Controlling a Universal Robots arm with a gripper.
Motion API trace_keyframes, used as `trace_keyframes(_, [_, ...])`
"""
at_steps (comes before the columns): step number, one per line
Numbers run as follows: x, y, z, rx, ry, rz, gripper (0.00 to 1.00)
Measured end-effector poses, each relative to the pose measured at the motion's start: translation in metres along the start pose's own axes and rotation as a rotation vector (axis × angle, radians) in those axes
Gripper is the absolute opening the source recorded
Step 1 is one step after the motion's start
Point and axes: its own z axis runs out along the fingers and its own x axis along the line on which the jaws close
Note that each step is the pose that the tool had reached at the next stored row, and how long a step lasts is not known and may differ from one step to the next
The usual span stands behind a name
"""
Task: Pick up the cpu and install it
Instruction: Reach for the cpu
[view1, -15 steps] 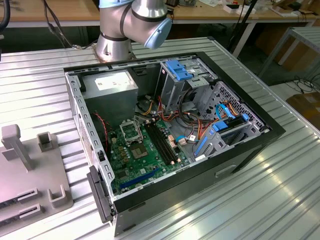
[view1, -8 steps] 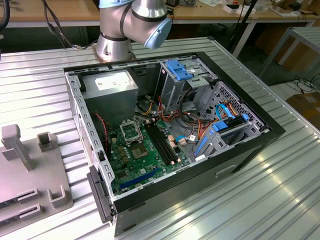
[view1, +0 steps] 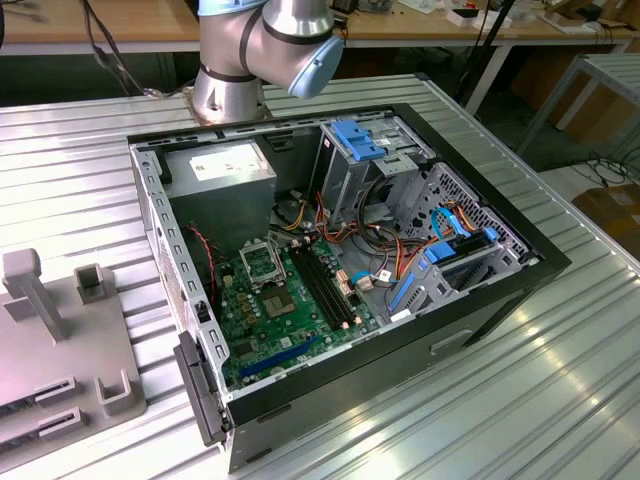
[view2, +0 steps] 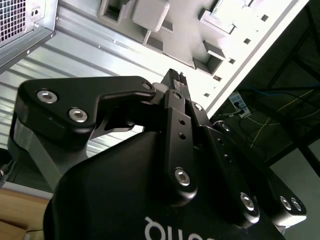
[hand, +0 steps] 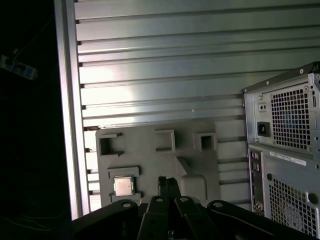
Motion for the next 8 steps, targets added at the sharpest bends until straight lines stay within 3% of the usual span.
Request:
trace_keyframes(3, [0.0108, -0.0028, 0.0014, 0.0002, 0.002, 0.0, 0.11])
trace_keyframes(8, [0.0176, -0.0041, 0.0027, 0.0005, 0.0065, 0.0, 0.11])
